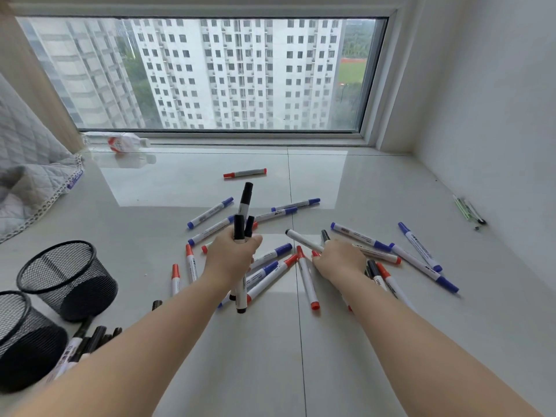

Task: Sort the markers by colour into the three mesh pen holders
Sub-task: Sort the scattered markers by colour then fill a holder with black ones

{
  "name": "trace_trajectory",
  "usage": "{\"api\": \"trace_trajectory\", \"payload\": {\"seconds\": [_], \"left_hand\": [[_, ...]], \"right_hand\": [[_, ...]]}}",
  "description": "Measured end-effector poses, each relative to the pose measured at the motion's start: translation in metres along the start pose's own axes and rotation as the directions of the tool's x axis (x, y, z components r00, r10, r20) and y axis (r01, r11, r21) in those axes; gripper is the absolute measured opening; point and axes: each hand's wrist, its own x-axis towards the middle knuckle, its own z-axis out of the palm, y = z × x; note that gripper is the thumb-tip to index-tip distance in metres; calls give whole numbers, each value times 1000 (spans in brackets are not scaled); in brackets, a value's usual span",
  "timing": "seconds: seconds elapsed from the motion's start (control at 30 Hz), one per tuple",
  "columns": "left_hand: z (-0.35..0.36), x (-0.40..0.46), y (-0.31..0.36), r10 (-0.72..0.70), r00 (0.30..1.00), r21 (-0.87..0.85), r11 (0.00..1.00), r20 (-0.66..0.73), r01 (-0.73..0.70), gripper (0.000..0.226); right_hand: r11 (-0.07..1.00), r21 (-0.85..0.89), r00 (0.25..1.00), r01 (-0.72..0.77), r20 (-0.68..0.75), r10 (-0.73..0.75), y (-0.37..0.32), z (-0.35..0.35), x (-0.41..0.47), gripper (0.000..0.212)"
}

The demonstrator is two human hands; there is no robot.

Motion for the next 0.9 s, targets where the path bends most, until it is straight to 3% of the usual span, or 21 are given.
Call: {"api": "trace_trajectory", "payload": {"seconds": [0.17,0.3,0.47,0.67,0.77,0.9], "left_hand": [[-11,-14,2,-17,1000,-41,999,-10,17,9],[-20,-26,4,-8,999,-51,999,-31,6,12],[-25,-37,3,-40,999,-61,997,-7,40,12],[-33,-48,1,-98,995,-124,987,33,102,9],[-40,-62,-4,-88,996,-129,988,25,90,11],[-54,-89,-20,-69,998,-176,982,9,70,13]], "right_hand": [[998,-7,998,58,-4,-58,5,-5,-14,29],[996,77,994,-36,-100,44,15,-9,-21,31],[993,-65,993,-102,-72,97,17,-5,-26,30],[997,72,988,-33,-146,43,13,-21,-38,31],[958,285,999,20,-44,-8,3,-29,-60,29],[675,735,983,-63,162,-85,-17,-20,-108,20]]}}
